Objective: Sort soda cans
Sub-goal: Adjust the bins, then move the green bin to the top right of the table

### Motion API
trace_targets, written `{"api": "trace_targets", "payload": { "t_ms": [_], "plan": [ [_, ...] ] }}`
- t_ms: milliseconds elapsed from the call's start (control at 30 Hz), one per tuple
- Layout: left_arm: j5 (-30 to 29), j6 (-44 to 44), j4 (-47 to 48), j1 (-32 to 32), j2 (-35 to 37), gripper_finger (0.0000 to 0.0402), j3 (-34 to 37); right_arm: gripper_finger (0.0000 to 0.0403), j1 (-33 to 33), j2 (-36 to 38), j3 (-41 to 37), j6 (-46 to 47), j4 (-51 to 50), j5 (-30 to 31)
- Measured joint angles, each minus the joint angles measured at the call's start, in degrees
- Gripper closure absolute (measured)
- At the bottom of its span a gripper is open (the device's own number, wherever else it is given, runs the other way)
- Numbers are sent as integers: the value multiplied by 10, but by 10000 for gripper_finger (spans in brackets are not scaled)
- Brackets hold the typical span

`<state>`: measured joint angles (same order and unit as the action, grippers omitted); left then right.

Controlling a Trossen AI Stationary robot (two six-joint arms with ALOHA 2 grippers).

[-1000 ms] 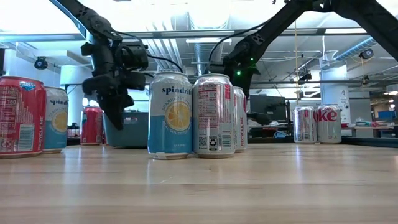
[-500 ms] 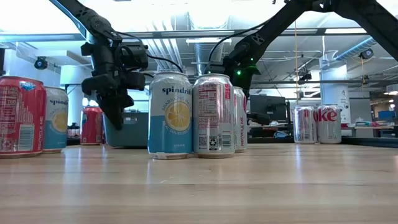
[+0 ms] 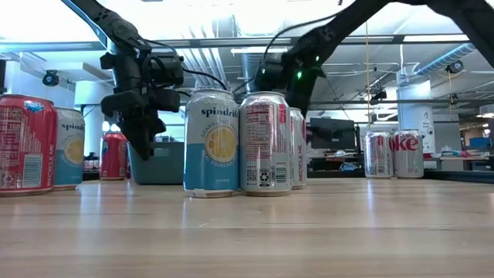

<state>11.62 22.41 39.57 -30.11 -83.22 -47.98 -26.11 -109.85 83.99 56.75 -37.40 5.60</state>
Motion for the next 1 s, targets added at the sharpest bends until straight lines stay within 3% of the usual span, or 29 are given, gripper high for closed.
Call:
{"api": "trace_targets", "payload": {
  "t_ms": [333, 567, 767, 900, 1000],
  "plan": [
    [17, -4, 50, 0, 7, 233, -44, 154, 23, 109, 0, -54, -25, 65],
    [126, -25, 104, 0, 40, 202, -120, 138, 149, 190, 0, -80, -145, 110],
    [210, -61, 74, -1, 101, 200, -151, 138, 342, 231, 0, 99, -257, 108],
    [285, -106, -42, 0, 146, 199, -131, 138, 463, 231, 0, 281, -311, 88],
    [301, -144, -145, 0, 164, 199, -114, 138, 534, 214, 0, 406, -345, 50]
  ]
}}
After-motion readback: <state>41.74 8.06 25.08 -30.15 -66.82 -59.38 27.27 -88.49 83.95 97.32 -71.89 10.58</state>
